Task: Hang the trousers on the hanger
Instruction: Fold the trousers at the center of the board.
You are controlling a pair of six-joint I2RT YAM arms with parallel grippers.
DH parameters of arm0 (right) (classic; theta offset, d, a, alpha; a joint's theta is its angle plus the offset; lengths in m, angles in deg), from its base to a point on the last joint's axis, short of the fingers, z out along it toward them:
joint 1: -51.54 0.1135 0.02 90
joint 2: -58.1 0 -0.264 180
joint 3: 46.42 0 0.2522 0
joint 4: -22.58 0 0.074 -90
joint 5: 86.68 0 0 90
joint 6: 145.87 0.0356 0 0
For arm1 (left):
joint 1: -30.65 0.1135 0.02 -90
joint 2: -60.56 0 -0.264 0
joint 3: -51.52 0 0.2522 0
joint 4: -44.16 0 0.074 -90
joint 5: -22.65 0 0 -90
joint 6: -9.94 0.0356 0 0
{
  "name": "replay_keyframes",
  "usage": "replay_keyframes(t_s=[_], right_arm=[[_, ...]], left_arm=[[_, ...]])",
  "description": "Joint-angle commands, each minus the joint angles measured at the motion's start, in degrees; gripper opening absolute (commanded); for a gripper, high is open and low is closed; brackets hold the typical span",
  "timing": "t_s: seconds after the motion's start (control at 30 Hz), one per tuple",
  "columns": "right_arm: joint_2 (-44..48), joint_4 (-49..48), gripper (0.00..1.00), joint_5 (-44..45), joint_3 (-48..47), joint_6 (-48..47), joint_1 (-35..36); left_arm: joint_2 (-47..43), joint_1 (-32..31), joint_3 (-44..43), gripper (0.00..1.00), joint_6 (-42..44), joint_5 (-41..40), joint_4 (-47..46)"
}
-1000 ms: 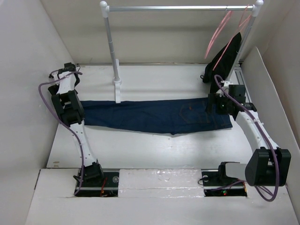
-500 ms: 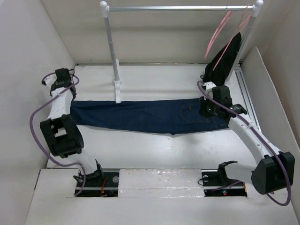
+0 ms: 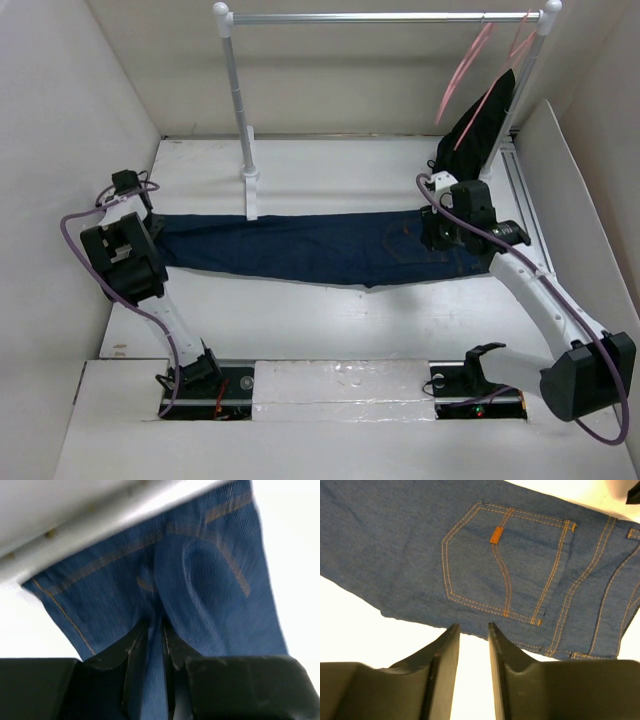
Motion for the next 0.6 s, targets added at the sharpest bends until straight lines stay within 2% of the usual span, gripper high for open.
replay_keyframes(t_s=[0.0, 0.23, 0.33, 0.57], right_arm=[[2.2, 2.0, 0.37, -0.4, -2.1, -1.4, 0.5], [3.8, 1.6, 0.38, -1.2, -0.4, 0.1, 1.6], [3.8, 1.1, 0.38, -1.5, -0.2, 0.7, 2.9], [3.5, 1.1, 0.38, -1.4, -0.1, 1.3, 5.2]], left_arm=[[1.4, 4.0, -3.8, 0.14, -0.3, 1.7, -1.0], [-1.8, 5.2, 2.4, 0.16, -0.7, 4.9, -6.3], [-3.6, 5.2, 4.5, 0.28, -1.0, 4.8, -7.9], [-0.6, 5.2, 0.5, 0.28, -0.5, 4.0, -5.4]])
